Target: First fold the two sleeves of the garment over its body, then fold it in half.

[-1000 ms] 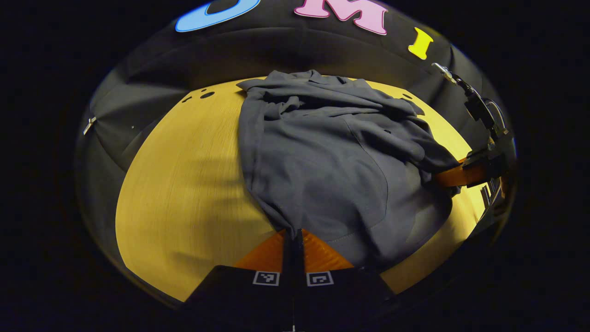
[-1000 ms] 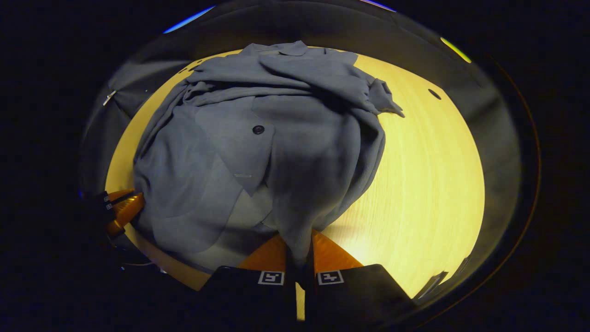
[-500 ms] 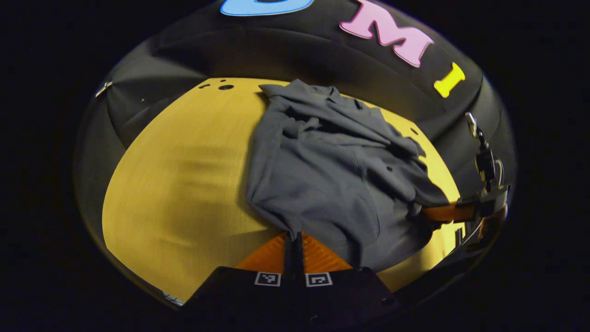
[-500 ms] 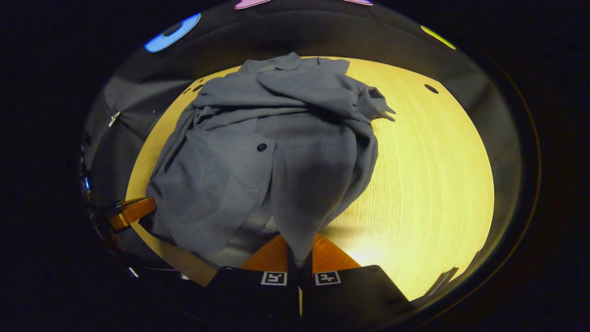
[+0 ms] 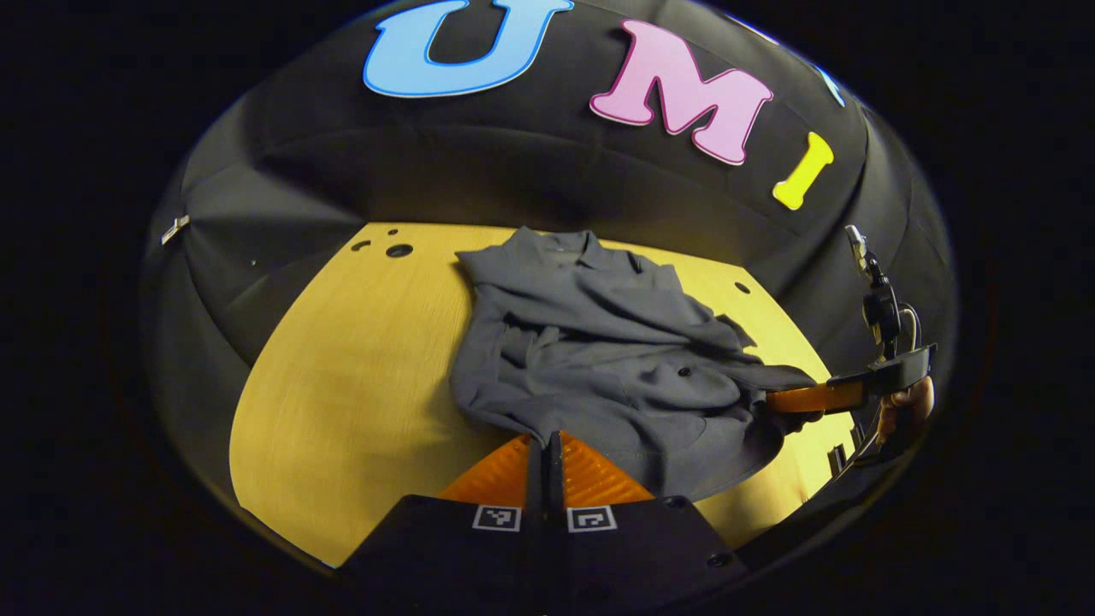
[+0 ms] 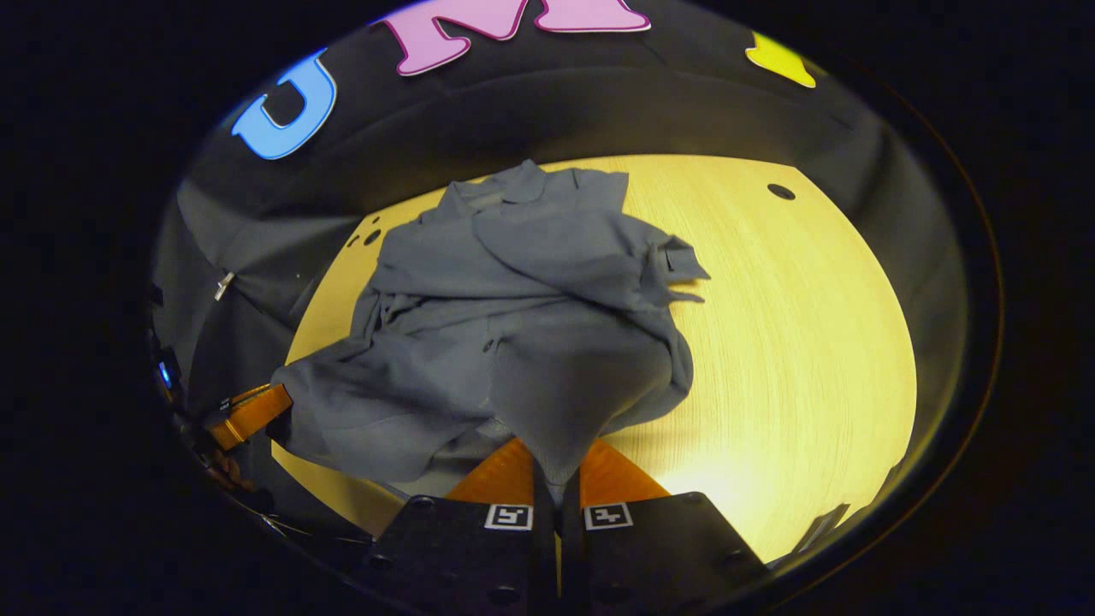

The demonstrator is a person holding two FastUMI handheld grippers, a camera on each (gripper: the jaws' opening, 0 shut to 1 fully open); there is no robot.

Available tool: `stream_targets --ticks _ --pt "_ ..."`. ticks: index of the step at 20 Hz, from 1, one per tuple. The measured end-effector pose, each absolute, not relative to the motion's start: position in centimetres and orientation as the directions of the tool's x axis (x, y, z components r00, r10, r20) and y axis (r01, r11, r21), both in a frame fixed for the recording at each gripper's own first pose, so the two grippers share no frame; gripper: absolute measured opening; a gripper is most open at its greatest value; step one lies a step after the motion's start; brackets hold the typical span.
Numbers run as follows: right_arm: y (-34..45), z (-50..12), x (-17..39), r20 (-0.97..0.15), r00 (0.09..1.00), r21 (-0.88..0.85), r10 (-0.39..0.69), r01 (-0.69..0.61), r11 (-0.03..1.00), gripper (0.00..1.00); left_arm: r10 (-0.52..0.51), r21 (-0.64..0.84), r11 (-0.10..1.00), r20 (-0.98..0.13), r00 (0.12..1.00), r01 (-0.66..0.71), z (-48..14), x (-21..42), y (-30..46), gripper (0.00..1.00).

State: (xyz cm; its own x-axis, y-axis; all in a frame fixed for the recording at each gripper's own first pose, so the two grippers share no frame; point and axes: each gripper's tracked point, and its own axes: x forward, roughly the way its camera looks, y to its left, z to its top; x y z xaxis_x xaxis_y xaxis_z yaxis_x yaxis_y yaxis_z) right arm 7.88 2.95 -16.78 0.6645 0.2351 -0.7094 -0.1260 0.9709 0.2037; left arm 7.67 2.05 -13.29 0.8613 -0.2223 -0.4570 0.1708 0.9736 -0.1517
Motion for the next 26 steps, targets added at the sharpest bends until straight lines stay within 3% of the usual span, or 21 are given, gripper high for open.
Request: stream_targets --ticks 11,17,26 --pt "2.5 -11.7 18.8 -0.602 0.755 0.215 0.260 -0.160 0.963 0.07 -0.222 -0.178 0.970 -0.356 0.908 0.168 -6.1 17.8 1.6 0.06" --pt "3.3 -8.9 26.2 -0.543 0.794 0.211 0.274 -0.187 0.959 0.07 -0.183 -0.087 0.983 -0.310 0.933 0.164 -4.1 24.5 2.2 0.05" --pt "4.1 -10.6 33.3 -0.543 0.794 0.249 0.275 -0.160 0.955 0.07 -0.141 -0.074 0.990 -0.318 0.938 0.124 -6.6 32.9 2.9 0.05"
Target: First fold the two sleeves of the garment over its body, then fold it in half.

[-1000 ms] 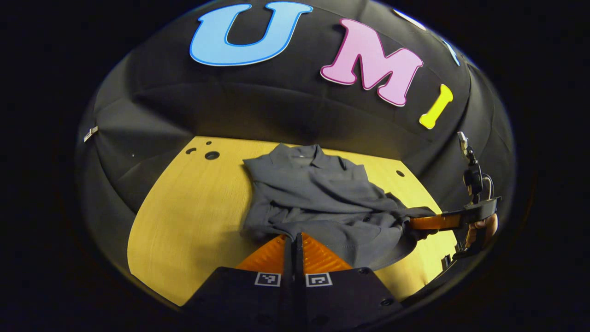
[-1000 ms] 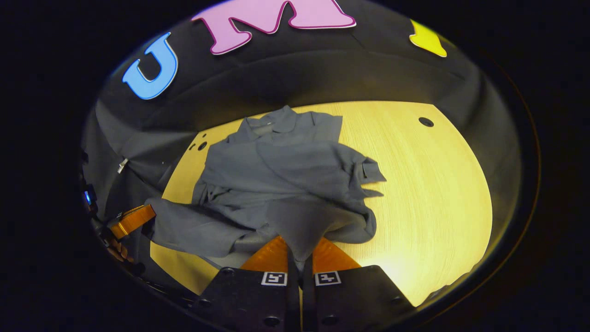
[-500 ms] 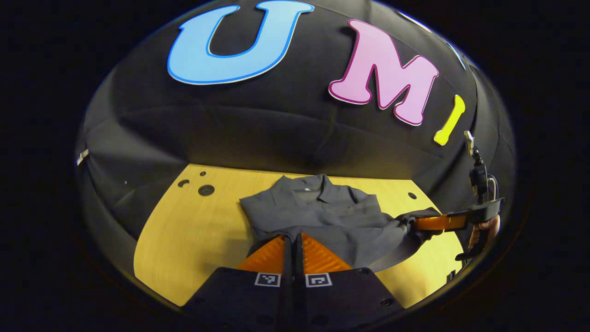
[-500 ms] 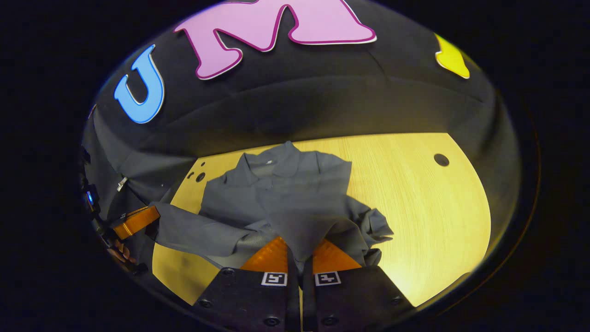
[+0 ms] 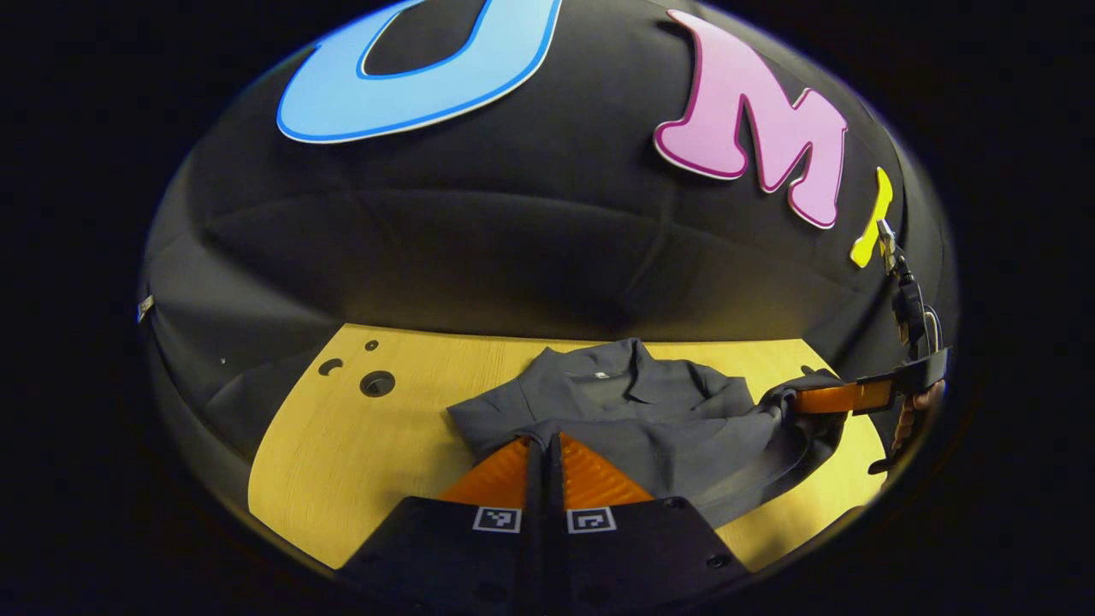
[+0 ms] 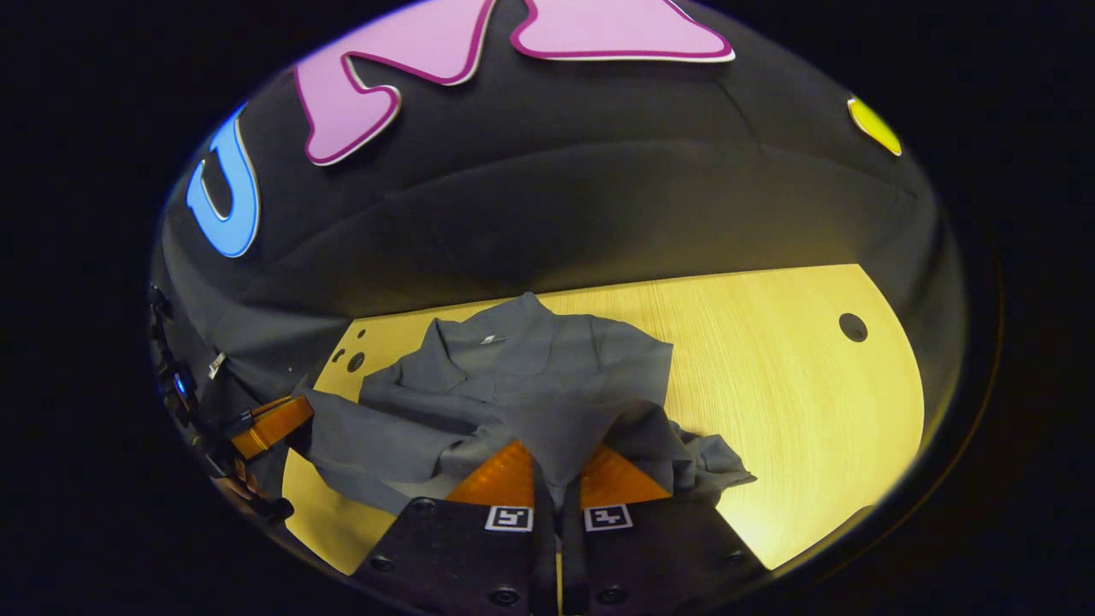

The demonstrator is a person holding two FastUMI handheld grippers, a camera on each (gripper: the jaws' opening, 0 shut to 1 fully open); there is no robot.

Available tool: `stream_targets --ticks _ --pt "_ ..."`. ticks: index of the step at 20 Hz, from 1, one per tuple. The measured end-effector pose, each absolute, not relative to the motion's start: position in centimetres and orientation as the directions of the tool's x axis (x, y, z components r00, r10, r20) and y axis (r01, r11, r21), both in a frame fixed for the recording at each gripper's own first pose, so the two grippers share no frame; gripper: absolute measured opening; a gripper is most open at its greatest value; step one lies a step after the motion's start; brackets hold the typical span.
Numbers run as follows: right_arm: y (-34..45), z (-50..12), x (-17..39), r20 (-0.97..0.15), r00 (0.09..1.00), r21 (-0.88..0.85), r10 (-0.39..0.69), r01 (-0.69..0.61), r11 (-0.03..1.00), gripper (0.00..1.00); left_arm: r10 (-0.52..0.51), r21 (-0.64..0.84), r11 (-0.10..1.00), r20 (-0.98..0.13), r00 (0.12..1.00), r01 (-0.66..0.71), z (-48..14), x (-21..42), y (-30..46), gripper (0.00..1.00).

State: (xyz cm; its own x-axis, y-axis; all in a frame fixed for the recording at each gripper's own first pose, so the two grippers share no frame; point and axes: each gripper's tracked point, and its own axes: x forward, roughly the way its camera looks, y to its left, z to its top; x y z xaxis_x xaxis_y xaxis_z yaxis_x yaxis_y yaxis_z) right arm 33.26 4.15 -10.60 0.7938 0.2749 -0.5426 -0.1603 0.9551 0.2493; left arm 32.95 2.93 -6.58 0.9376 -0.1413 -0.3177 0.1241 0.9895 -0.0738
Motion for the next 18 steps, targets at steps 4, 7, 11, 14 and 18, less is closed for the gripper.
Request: stream_targets --ticks 4,7,11,14,18 --pt "4.3 -12.9 35.0 -0.580 0.769 0.296 0.269 -0.108 0.949 0.17 -0.093 -0.030 0.996 -0.352 0.931 0.088 -8.3 34.4 3.0 0.11" --pt "3.8 -13.5 35.2 -0.581 0.776 0.258 0.246 -0.111 0.960 0.19 -0.005 0.058 0.998 -0.339 0.941 0.027 -7.7 34.5 4.0 0.18" --pt "3.8 -11.7 34.7 -0.556 0.792 0.267 0.252 -0.117 0.956 0.60 0.000 0.074 0.997 -0.274 0.962 0.021 -4.6 33.2 4.3 0.56" --pt "1.7 -9.4 33.7 -0.525 0.825 0.236 0.207 -0.092 0.967 0.98 0.013 0.061 0.998 -0.246 0.969 0.002 -2.5 31.0 5.1 0.78" --pt "-0.8 -5.9 30.3 -0.459 0.876 0.147 0.147 -0.088 0.985 0.99 0.025 0.009 1.000 -0.195 0.981 -0.024 0.6 26.1 6.2 0.91"
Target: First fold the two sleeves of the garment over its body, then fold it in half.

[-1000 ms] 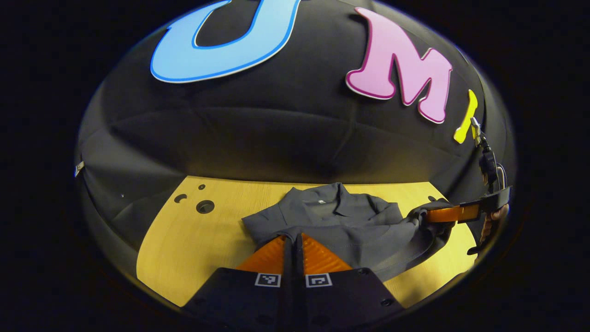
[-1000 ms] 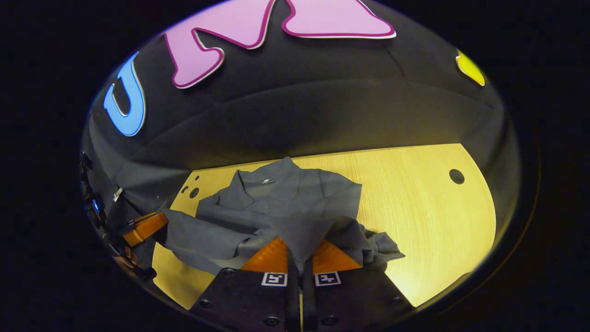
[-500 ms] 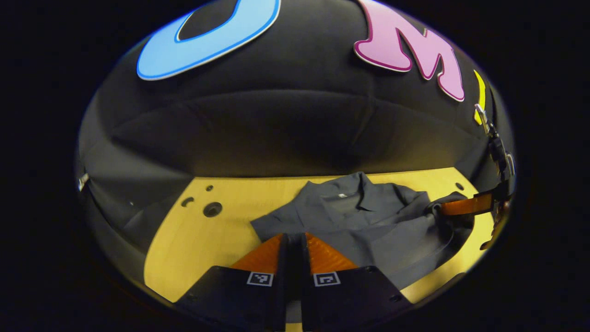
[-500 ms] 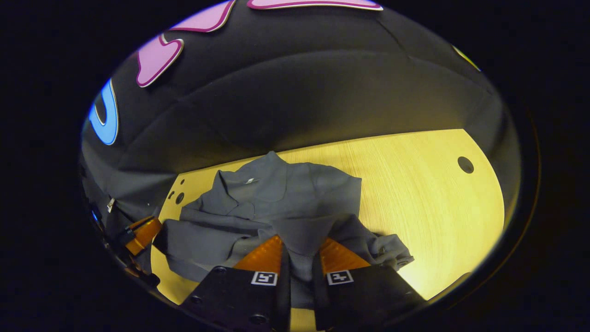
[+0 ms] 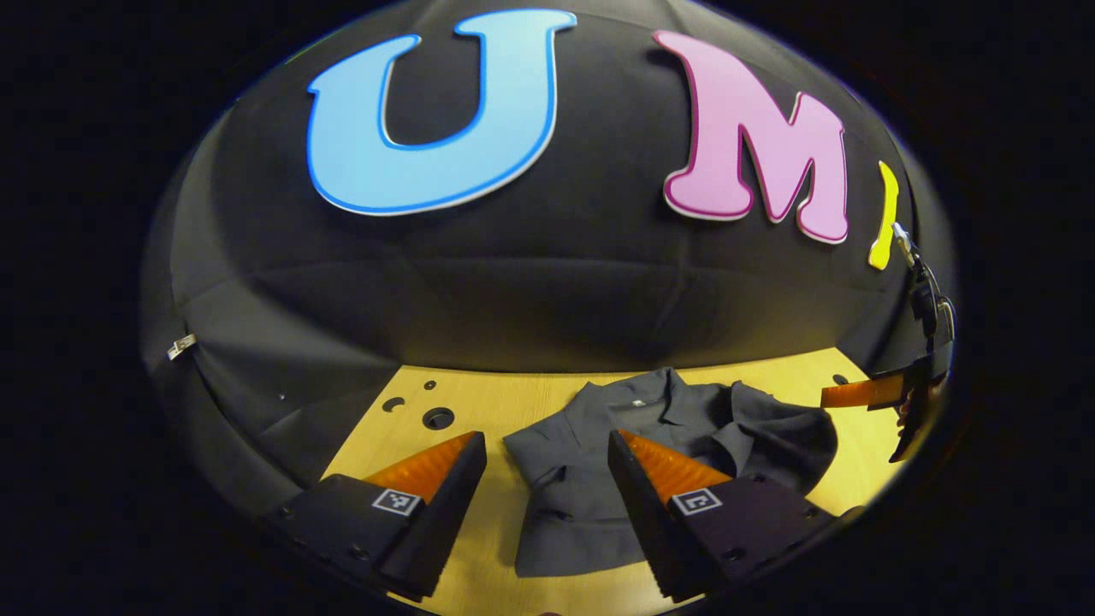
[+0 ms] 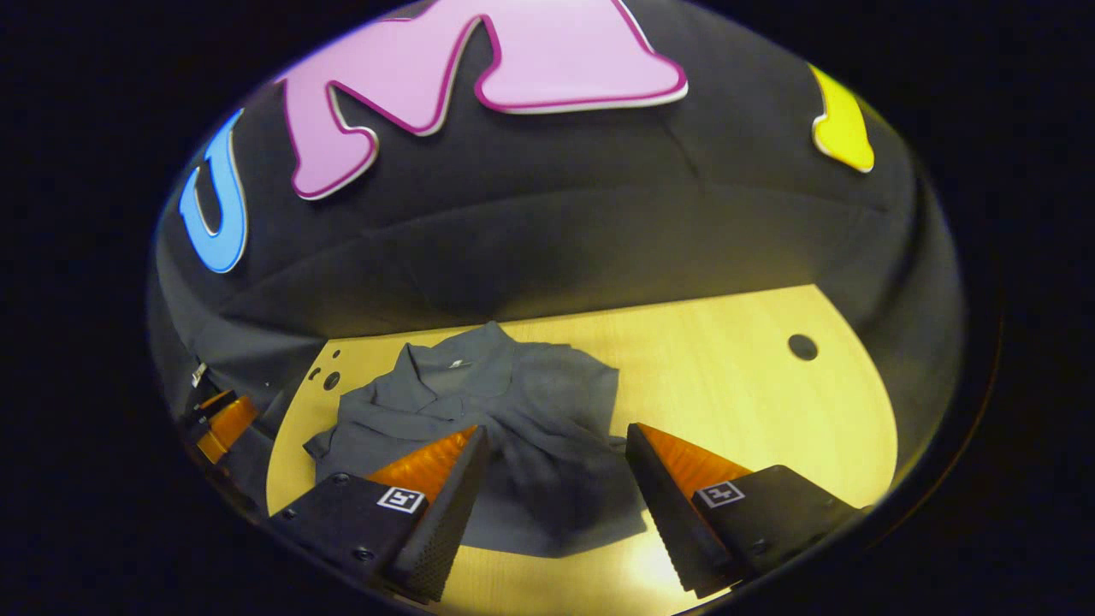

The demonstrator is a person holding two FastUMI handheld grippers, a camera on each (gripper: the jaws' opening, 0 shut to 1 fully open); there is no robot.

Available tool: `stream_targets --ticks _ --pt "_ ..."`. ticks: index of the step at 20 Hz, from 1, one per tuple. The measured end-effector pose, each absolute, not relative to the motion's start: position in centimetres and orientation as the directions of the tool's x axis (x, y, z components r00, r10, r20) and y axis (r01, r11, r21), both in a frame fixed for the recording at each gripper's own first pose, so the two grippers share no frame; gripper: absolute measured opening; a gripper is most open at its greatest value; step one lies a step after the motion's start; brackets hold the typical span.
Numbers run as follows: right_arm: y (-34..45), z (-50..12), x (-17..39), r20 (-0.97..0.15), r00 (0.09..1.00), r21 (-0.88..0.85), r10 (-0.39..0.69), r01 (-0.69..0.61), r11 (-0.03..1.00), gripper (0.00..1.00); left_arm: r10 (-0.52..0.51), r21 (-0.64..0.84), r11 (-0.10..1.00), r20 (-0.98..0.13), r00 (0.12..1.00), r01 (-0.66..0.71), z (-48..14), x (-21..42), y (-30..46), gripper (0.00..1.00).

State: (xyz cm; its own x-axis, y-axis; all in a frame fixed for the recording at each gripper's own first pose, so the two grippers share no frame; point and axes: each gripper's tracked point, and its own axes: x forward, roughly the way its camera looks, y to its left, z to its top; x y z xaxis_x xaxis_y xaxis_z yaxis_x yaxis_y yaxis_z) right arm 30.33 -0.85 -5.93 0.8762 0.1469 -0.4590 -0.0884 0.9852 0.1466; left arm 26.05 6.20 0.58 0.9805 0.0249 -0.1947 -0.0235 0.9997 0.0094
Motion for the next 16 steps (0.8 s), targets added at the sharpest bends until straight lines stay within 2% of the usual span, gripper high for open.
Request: stream_targets --ticks 3,7,16 --pt "-1.7 -3.6 26.6 -0.397 0.911 0.112 0.107 -0.068 0.991 0.99 0.034 -0.047 0.998 -0.144 0.989 -0.041 3.0 21.9 6.8 0.96" --pt "-1.6 -1.6 21.1 -0.322 0.941 0.124 0.102 -0.065 0.990 0.99 0.042 -0.077 0.996 -0.087 0.995 -0.049 4.4 16.1 8.3 0.96" --pt "-0.2 -3.2 9.6 -0.280 0.957 0.130 0.081 -0.045 0.990 0.99 0.079 -0.029 0.996 -0.022 0.997 -0.079 2.6 4.6 9.6 0.95"
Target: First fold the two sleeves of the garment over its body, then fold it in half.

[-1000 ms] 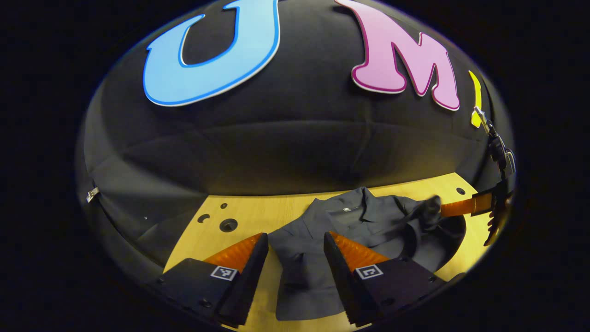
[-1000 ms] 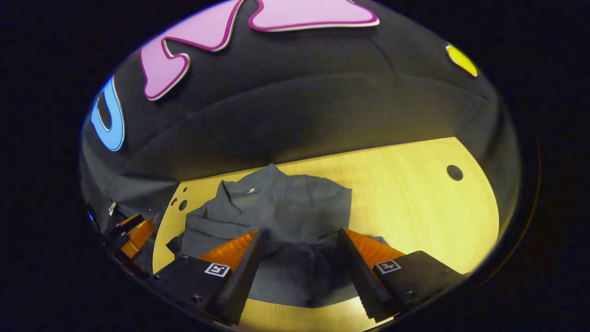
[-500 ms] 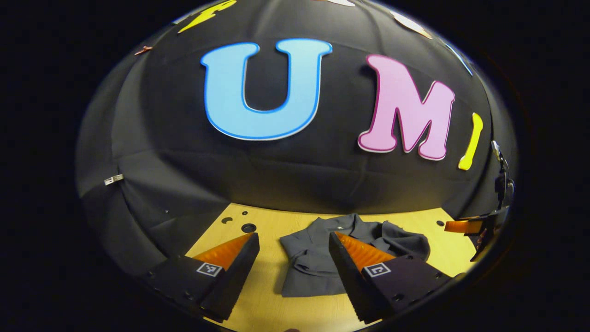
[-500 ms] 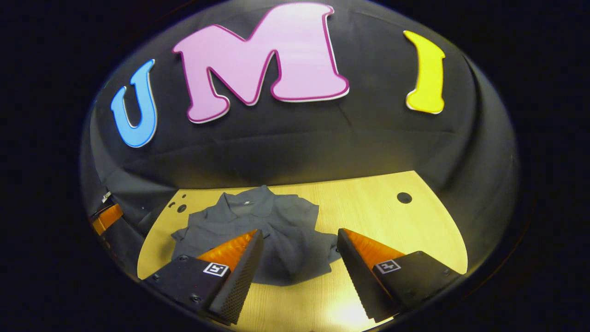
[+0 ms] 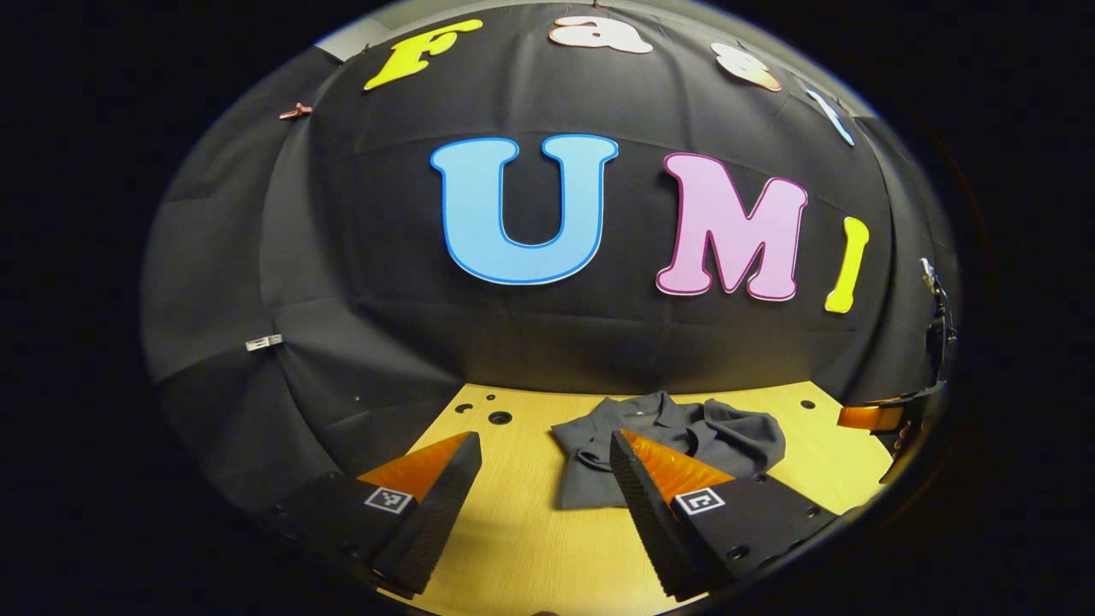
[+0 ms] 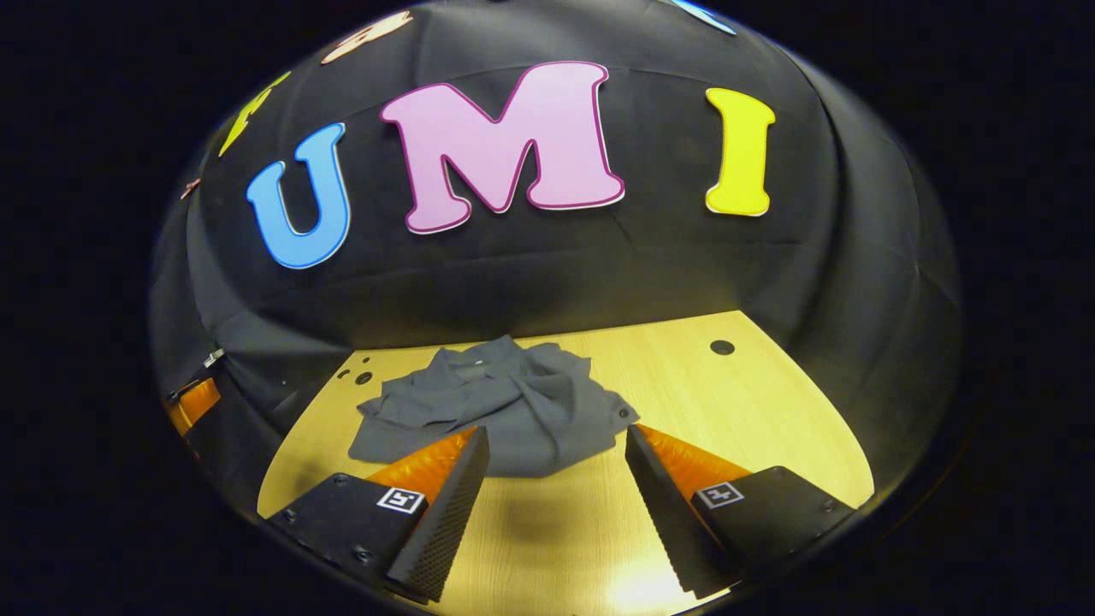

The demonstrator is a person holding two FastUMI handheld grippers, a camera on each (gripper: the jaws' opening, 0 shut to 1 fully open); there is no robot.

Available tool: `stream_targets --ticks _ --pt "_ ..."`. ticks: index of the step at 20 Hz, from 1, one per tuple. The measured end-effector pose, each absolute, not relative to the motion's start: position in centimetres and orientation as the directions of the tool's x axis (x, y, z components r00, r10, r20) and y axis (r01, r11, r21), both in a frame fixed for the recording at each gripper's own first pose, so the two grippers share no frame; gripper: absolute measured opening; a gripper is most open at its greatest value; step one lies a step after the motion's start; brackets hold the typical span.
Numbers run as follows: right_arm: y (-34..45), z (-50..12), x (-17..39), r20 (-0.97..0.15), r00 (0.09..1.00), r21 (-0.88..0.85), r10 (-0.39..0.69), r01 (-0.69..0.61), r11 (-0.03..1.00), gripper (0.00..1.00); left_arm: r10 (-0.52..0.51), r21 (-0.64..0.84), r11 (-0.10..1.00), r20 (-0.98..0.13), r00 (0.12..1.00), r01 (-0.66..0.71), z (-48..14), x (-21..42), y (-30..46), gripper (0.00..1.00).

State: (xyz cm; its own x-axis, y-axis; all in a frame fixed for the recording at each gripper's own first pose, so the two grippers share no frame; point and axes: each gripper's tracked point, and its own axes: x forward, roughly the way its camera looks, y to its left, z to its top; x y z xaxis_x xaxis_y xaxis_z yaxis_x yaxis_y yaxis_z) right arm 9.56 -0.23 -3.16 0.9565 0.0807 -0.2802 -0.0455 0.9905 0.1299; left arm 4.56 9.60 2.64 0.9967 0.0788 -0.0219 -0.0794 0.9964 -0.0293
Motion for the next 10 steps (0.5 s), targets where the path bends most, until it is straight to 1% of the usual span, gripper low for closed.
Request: stream_targets --ticks 2,5,9,10 --pt "0.6 -3.8 7.4 -0.274 0.957 0.149 0.100 -0.061 0.987 0.99 0.041 -0.035 0.999 -0.008 0.999 -0.041 1.8 2.7 8.4 0.95" --pt "1.0 -4.6 5.0 -0.268 0.956 0.140 0.117 -0.082 0.987 0.98 0.000 -0.082 0.997 0.007 1.000 0.001 1.0 0.2 7.0 0.95" --pt "0.9 -5.3 2.0 -0.261 0.959 0.124 0.110 -0.079 0.989 0.98 0.011 -0.090 0.996 0.029 1.000 -0.008 0.3 -1.7 6.3 0.95" --pt "0.9 -5.5 1.2 -0.262 0.959 0.129 0.105 -0.072 0.989 0.99 0.003 -0.100 0.995 0.024 1.000 0.000 0.0 -2.0 5.7 0.92"
